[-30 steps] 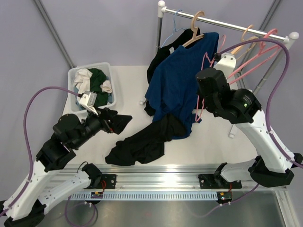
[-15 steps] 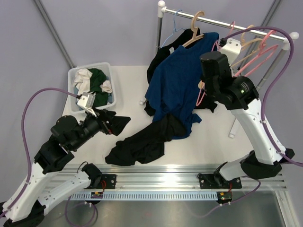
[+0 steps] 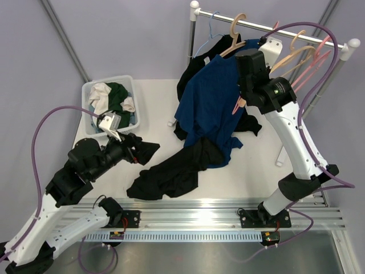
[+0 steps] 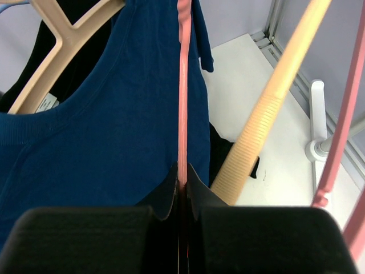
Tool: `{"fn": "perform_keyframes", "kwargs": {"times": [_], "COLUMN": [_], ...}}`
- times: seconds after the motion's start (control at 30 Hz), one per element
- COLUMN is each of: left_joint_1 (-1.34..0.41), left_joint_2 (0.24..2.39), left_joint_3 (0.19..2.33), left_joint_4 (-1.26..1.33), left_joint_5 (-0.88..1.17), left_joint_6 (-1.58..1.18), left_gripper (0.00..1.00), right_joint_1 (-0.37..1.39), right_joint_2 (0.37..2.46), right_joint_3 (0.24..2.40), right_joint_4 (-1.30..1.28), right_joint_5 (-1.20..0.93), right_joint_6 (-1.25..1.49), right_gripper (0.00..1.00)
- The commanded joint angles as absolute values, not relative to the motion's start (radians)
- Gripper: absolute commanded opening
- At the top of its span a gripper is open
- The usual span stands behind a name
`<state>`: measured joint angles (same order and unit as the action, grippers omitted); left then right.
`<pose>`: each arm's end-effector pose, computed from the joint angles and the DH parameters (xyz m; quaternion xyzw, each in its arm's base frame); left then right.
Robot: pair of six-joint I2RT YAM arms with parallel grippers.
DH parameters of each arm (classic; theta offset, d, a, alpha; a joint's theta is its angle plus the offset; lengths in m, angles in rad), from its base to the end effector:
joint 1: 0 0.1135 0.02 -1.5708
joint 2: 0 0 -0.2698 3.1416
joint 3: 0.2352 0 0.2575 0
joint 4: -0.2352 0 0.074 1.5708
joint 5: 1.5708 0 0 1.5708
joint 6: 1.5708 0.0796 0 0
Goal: Remove the t-shirt from the hanger
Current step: Place the hanger at the clothesline.
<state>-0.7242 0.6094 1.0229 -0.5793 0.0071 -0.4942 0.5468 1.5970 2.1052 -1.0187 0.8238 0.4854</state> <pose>0.1161 -0.1034 0.3981 0.0899 0.7579 -0.3719 0.5283 0.3109 0.1209 0.4949 0.1781 0.7964 -0.0717 0.5735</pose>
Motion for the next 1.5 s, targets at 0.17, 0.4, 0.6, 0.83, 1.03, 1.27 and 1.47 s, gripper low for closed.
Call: {"fn": "perform_keyframes", "kwargs": {"times": [0.17, 0.4, 0.6, 0.83, 1.03, 1.27, 1.47], "left_joint_1": [-0.724, -0.723, -0.723, -0.724, -0.723, -0.723, -0.723], "left_joint_2": [0.611, 0.617, 0.629, 0.679, 0.703, 0.703, 0.753], "left_joint_3": [1.006, 0.976, 0.948, 0.934, 0.950, 0.948, 0.980], "left_joint_4": [-0.537, -0.506, -0.503, -0.523, -0.538, -0.538, -0.603], "left_joint_5": [0.058, 0.086, 0.114, 0.043, 0.055, 0.075, 0.046], "left_joint_6": [-0.485, -0.447, -0.324, -0.313, -0.325, -0.295, -0.278], "left_gripper": [0.99, 0.99, 0.99, 0.99, 0.99, 0.99, 0.99], "right_joint_1": [0.492, 0.460, 0.453, 0.445, 0.433, 0.433, 0.433], "right_joint_2": [1.605, 1.624, 1.637, 1.634, 1.643, 1.626, 1.565], "right_joint_3": [2.103, 2.094, 2.083, 2.065, 2.054, 2.059, 2.092], "right_joint_4": [-0.917, -0.907, -0.900, -0.891, -0.894, -0.890, -0.931], "right_joint_5": [0.815, 0.785, 0.772, 0.775, 0.767, 0.730, 0.661], "right_joint_6": [0.453, 0.434, 0.422, 0.403, 0.402, 0.367, 0.325], "right_gripper": [0.00, 0.00, 0.00, 0.00, 0.00, 0.44, 0.96]}}
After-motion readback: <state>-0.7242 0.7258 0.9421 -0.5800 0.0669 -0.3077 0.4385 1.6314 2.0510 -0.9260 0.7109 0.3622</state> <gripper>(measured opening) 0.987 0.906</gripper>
